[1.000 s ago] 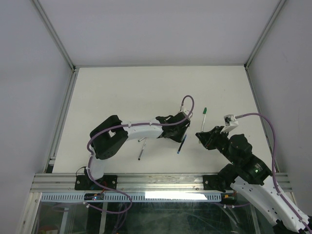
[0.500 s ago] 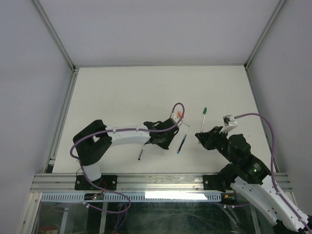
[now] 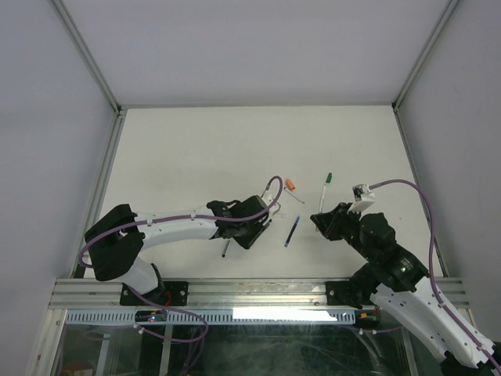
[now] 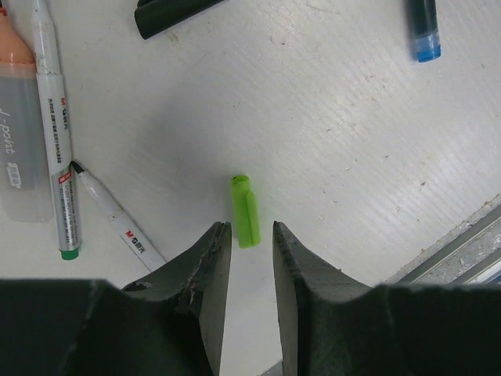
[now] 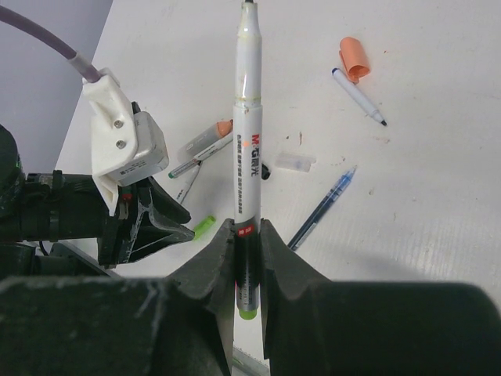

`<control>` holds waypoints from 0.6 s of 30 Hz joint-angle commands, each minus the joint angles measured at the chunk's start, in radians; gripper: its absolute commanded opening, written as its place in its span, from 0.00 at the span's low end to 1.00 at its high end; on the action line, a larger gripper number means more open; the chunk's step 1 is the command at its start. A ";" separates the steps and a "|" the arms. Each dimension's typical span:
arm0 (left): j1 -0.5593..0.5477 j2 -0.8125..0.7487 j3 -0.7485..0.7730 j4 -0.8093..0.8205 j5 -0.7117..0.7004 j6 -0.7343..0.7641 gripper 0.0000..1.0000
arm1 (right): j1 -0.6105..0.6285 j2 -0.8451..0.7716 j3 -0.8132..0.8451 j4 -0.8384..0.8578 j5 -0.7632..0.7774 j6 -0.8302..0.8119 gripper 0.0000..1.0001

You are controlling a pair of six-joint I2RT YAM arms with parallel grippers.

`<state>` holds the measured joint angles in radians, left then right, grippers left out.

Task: Insert the pens into the pen caps
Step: Move the pen cap to the center of the board.

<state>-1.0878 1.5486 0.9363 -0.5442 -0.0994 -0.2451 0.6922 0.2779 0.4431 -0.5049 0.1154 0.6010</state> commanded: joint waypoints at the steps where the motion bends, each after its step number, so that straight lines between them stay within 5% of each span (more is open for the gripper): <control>1: -0.010 -0.037 0.006 0.024 -0.008 0.119 0.29 | -0.002 0.001 0.010 0.069 -0.007 0.006 0.00; 9: -0.010 -0.053 0.012 0.035 -0.089 0.005 0.48 | -0.001 -0.007 0.012 0.054 0.000 0.012 0.00; 18: -0.010 -0.048 -0.033 0.097 -0.038 -0.198 0.53 | 0.000 -0.031 0.001 0.026 0.018 0.032 0.00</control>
<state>-1.0878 1.5410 0.9207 -0.5220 -0.1570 -0.3408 0.6922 0.2646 0.4431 -0.5011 0.1169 0.6151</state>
